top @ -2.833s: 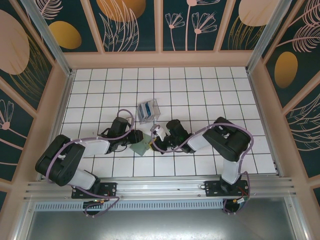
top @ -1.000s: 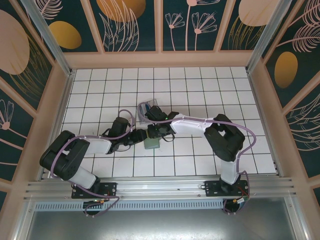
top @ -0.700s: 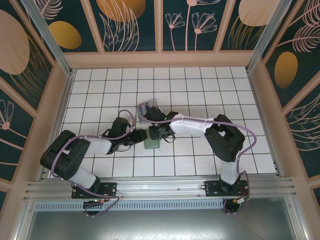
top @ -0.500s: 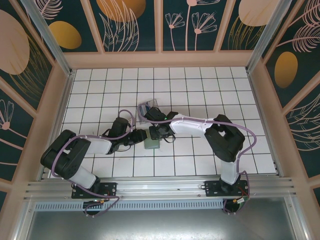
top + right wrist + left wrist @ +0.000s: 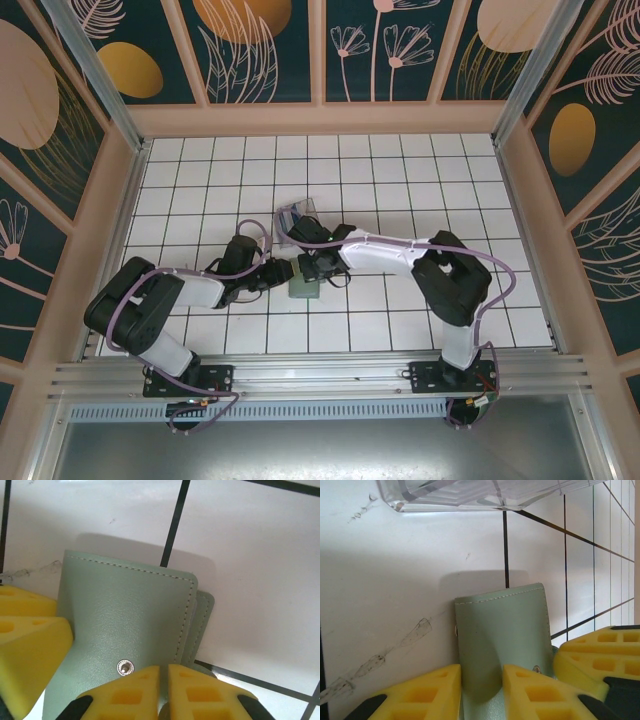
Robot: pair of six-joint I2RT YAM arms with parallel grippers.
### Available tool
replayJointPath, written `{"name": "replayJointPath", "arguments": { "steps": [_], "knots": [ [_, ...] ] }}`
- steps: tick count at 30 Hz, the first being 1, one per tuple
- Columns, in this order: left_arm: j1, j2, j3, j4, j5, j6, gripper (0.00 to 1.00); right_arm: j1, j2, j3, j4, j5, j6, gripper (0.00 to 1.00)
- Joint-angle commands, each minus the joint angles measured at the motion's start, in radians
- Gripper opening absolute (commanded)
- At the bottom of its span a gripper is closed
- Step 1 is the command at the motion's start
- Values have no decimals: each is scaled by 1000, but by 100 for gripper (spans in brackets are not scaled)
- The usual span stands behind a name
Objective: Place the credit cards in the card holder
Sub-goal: Close the button on the card holder.
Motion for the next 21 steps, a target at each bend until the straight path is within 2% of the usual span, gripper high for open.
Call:
{"name": "replayJointPath", "arguments": {
  "steps": [1,6,17,21],
  "knots": [
    [-25,78,-29,-95,16,-12,29,10,-52,14,-33,14,13,8],
    [-29,81,-30,-92,12,-16,28,7,-83,-20,-1,7,23,0],
    [-35,76,-51,-18,49,-77,25,-18,-135,-200,359,-83,182,0],
    [-35,80,-58,4,59,-92,25,-17,-147,-240,423,-65,211,0]
  ]
}}
